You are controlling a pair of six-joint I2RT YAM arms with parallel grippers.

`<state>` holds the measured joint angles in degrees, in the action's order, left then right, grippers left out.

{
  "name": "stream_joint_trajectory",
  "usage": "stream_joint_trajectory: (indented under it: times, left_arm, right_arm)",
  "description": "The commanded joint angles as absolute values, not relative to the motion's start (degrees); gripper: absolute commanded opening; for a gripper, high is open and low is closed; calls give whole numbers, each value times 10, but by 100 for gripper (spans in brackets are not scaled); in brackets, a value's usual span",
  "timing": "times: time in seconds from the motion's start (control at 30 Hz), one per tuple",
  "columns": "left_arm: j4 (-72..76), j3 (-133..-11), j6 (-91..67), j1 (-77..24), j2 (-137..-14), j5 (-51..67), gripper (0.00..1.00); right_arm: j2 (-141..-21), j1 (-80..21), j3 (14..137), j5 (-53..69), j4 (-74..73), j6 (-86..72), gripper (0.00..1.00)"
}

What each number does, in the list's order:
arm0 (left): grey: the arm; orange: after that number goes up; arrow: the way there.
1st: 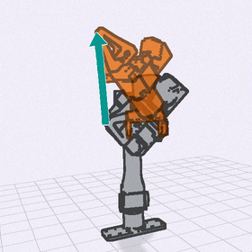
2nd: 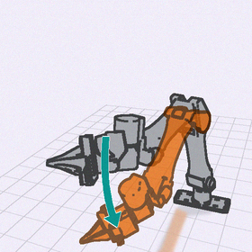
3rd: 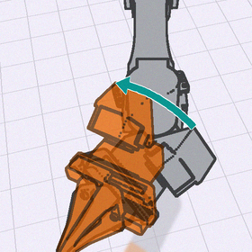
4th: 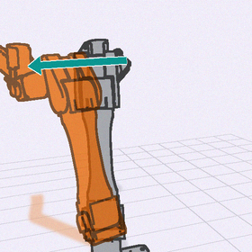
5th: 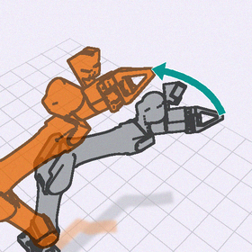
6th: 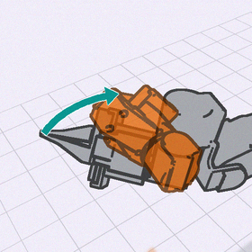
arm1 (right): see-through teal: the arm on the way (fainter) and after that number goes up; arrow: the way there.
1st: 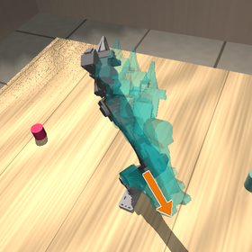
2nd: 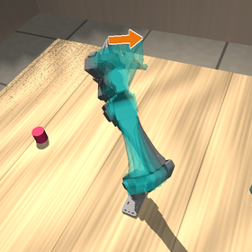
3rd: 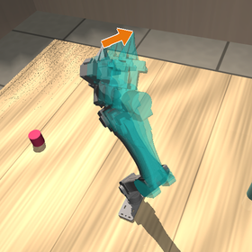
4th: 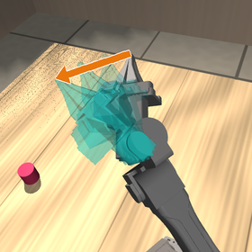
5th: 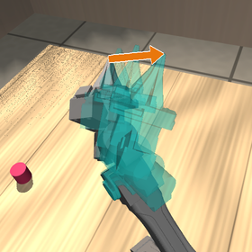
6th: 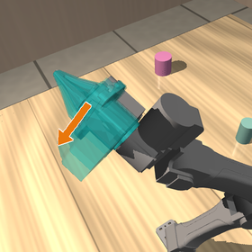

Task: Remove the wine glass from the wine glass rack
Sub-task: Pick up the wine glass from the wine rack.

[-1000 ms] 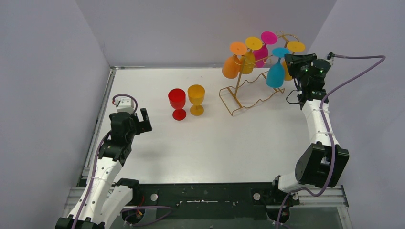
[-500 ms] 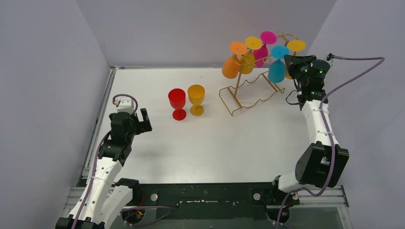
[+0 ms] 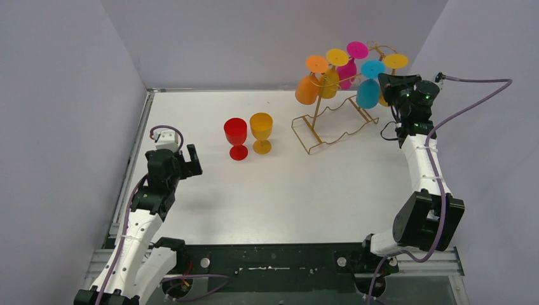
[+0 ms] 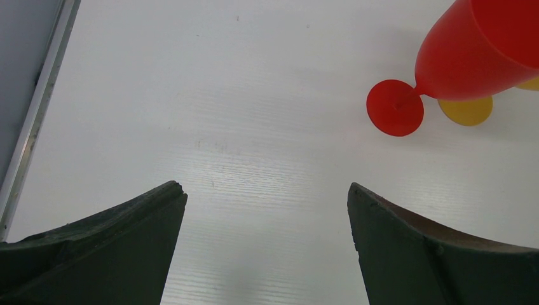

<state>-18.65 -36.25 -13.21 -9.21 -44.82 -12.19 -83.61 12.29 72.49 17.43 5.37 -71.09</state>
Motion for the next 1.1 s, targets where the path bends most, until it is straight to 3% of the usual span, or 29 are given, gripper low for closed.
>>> stream_joint_trajectory:
  times: [0.0,1.07]
  left_arm:
    - [-175,-373,-125,-89,-446,-126,98]
    - [-177,-374,-123,-89,-446,-120,97]
  right_arm:
    - [-799,127,720,175,101,-729,0]
    - [-736,132,695,114,46,-696,0]
